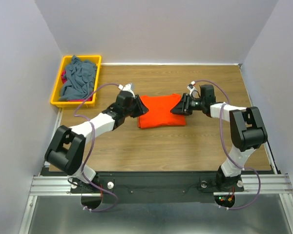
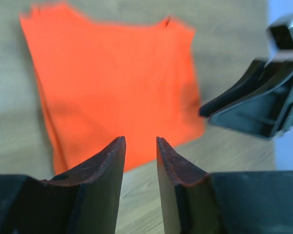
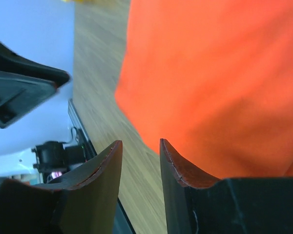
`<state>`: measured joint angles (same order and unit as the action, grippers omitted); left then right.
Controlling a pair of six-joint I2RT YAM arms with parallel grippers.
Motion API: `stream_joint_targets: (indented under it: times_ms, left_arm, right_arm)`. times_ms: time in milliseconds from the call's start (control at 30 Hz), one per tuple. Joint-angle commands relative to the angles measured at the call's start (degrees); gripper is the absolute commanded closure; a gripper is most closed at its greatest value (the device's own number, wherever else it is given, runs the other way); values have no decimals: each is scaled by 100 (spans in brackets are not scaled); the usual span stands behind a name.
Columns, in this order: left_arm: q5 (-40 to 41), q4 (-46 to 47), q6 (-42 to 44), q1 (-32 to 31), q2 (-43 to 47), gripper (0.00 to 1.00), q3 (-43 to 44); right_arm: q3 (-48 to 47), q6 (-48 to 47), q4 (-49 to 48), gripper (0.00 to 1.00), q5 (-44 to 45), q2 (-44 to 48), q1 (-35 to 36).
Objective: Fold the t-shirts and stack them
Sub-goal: Fold the tshirt
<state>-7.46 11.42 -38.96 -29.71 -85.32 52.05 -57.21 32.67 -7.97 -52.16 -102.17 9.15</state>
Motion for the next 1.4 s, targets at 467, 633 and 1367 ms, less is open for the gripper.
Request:
stream_joint_targets:
  times_ms: [467,633,1367]
  left_arm:
    - [-326,10,-604,616,-1049,77,-1013]
    - [-186,-236,-402,607,-636,76,-811]
    - [500,-1036,38,-298,-1512,52,595]
  right_arm:
    - [984,-375,-258,65,268,-708,-616]
    - [791,-217,-197,64,66,-216,-607]
    - [-2505,161,-170,63,329,-2208,-651]
